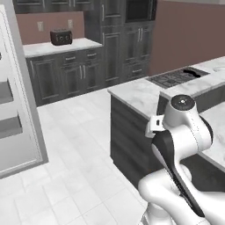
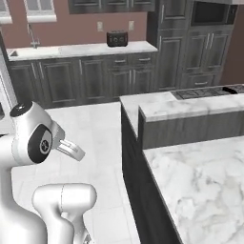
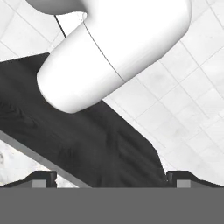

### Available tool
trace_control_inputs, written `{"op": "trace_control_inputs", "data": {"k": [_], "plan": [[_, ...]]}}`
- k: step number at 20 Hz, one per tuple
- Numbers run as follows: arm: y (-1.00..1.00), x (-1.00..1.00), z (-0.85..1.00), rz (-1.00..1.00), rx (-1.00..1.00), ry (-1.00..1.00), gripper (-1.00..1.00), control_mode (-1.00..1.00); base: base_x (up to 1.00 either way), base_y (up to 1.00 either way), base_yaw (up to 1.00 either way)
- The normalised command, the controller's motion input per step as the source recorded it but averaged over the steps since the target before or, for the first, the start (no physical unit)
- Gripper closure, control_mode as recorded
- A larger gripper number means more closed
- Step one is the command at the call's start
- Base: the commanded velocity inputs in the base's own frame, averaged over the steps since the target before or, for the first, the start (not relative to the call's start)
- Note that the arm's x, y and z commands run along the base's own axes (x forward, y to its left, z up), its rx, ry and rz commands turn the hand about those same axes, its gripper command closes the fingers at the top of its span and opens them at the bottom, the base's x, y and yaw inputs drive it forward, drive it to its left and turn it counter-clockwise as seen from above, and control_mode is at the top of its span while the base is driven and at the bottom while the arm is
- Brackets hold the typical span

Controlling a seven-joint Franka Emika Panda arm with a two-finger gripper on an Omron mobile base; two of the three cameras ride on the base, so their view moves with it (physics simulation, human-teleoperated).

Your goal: Place the cold items (lime and tomato) from the fridge in one tupperware on the dining counter. Place the warm items (hot dog and kebab skewer) in the stove area in another tupperware.

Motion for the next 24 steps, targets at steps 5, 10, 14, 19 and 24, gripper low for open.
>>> {"op": "trace_control_inputs", "data": {"k": [5,10,14,19,24], "plan": [[0.0,0.0,0.0,0.0,0.0,0.0,-1.0,1.0,0.69,0.53,-0.11],[0.0,0.0,0.0,0.0,0.0,0.0,-1.0,1.0,0.7,0.63,-0.15],[0.0,0.0,0.0,0.0,0.0,0.0,-1.0,1.0,0.73,0.74,-0.17],[0.0,0.0,0.0,0.0,0.0,0.0,-1.0,1.0,0.72,0.94,-0.22],[0.0,0.0,0.0,0.0,0.0,0.0,-1.0,1.0,0.79,0.99,-0.28]]}}
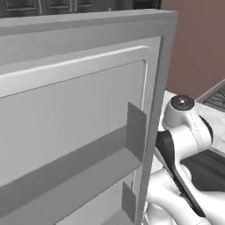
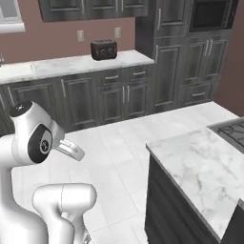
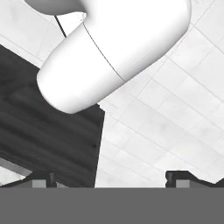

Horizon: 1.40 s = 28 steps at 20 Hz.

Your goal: Place the cold items (lime and tomato) from the fridge in one tupperware on the dining counter. Place the warm items (hot dog and kebab skewer) in the stove area in another tupperware.

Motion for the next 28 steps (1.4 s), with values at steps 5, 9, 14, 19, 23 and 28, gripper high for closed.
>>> {"op": "trace_control_inputs", "data": {"k": [5,9,14,19,23,28], "plan": [[0.0,0.0,0.0,0.0,0.0,0.0,-1.0,1.0,0.76,0.93,-0.38],[0.0,0.0,0.0,0.0,0.0,0.0,-1.0,1.0,0.76,0.83,-0.51],[0.0,0.0,0.0,0.0,0.0,0.0,-1.0,1.0,0.78,0.69,-0.57],[0.0,0.0,0.0,0.0,0.0,0.0,-1.0,1.0,0.83,0.75,-0.59],[0.0,0.0,0.0,0.0,0.0,0.0,-1.0,1.0,0.67,0.61,-0.7],[0.0,0.0,0.0,0.0,0.0,0.0,-1.0,1.0,0.63,0.59,-0.72]]}}
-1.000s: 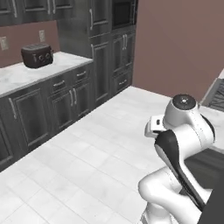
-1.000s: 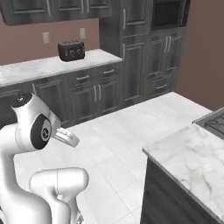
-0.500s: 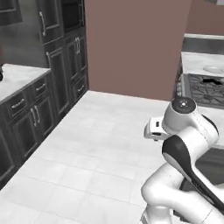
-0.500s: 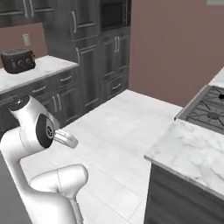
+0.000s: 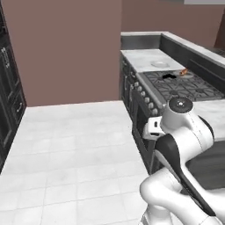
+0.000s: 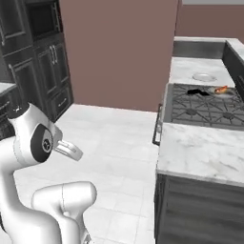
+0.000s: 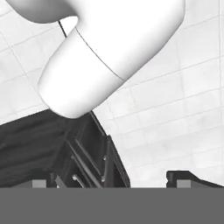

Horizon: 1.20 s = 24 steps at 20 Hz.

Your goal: Place the cold items (lime and tomato) from the fridge in one tupperware on the dining counter. Place the warm items (hot dog and kebab skewer) in the stove area in another tupperware.

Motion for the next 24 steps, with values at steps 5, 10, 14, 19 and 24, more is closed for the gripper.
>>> {"op": "trace_control_inputs", "data": {"k": [5,10,14,19,24], "plan": [[0.0,0.0,0.0,0.0,0.0,0.0,-1.0,1.0,0.47,0.65,-0.73],[0.0,0.0,0.0,0.0,0.0,0.0,-1.0,1.0,0.49,0.85,-0.63],[0.0,0.0,0.0,0.0,0.0,0.0,-1.0,1.0,0.36,0.81,-0.58],[0.0,0.0,0.0,0.0,0.0,0.0,-1.0,1.0,0.23,0.73,-0.56],[0.0,0.0,0.0,0.0,0.0,0.0,-1.0,1.0,0.2,0.81,-0.49]]}}
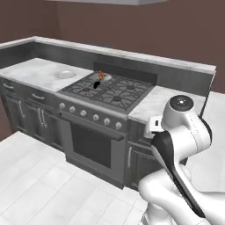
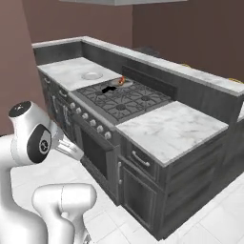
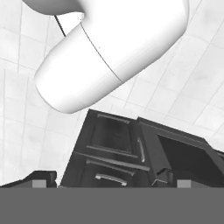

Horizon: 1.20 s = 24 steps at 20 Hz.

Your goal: Place the cold items (lime and tomato) from the fridge in one tupperware on the dining counter. Place the warm items (hot dog and kebab skewer) in the stove area in another tupperware.

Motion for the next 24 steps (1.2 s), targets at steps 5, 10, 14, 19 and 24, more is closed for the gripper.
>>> {"op": "trace_control_inputs", "data": {"k": [5,10,14,19,24], "plan": [[0.0,0.0,0.0,0.0,0.0,0.0,-1.0,1.0,0.26,0.98,-0.44],[0.0,0.0,0.0,0.0,0.0,0.0,-1.0,1.0,0.27,1.0,-0.43],[0.0,0.0,0.0,0.0,0.0,0.0,-1.0,1.0,0.26,0.97,-0.41],[0.0,0.0,0.0,0.0,0.0,0.0,-1.0,1.0,0.18,0.86,-0.42],[0.0,0.0,0.0,0.0,0.0,0.0,-1.0,1.0,0.16,0.75,-0.38]]}}
